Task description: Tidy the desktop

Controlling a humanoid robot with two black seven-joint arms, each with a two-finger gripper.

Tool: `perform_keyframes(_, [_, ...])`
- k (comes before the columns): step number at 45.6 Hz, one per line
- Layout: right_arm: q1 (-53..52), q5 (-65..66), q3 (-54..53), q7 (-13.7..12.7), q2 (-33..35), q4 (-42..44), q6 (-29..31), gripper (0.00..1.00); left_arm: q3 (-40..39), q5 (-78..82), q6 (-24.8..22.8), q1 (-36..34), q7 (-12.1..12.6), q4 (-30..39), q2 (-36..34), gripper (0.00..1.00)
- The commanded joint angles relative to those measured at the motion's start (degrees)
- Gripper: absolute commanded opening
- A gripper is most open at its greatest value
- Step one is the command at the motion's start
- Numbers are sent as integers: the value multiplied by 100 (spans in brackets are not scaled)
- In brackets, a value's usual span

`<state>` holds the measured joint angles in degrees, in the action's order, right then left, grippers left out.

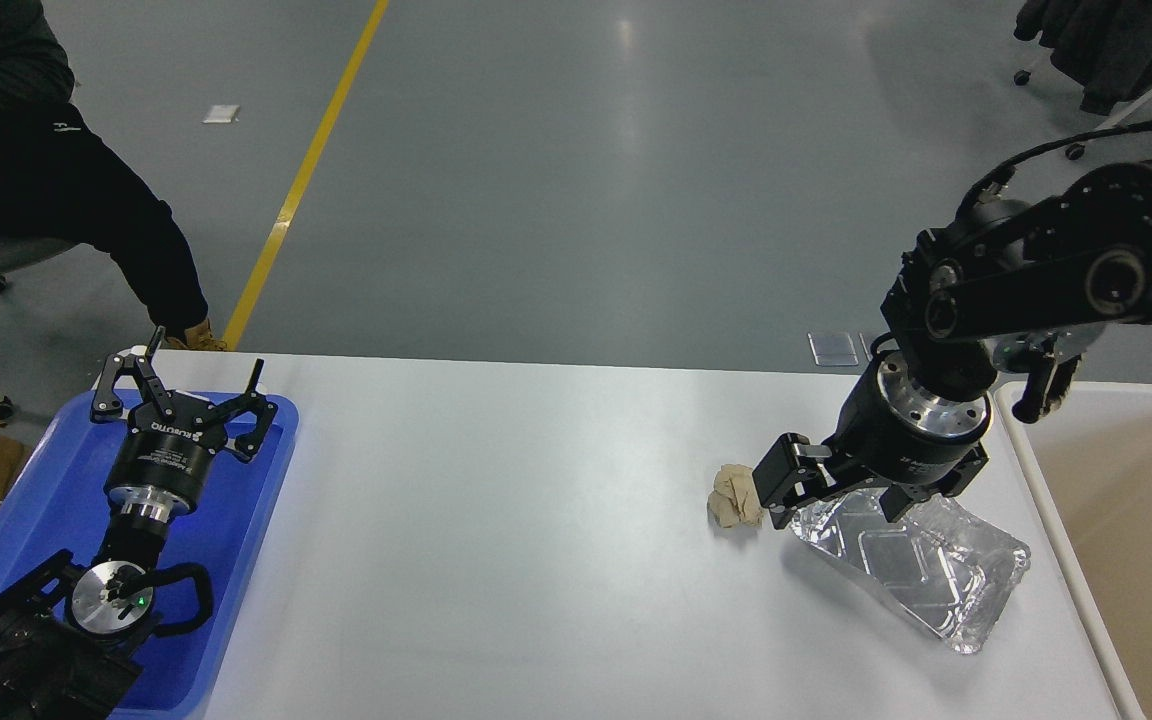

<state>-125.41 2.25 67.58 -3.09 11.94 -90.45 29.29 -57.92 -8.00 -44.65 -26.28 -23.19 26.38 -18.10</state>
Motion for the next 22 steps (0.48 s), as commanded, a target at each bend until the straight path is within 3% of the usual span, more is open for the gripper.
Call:
perform_keyframes(1, [-141,4,185,-7,212,1,200,100,0,0,0,0,-1,-1,0,99])
perform_keyframes(22, [-256,12,194,-7,168,10,296,100,0,0,9,0,8,-1,0,99])
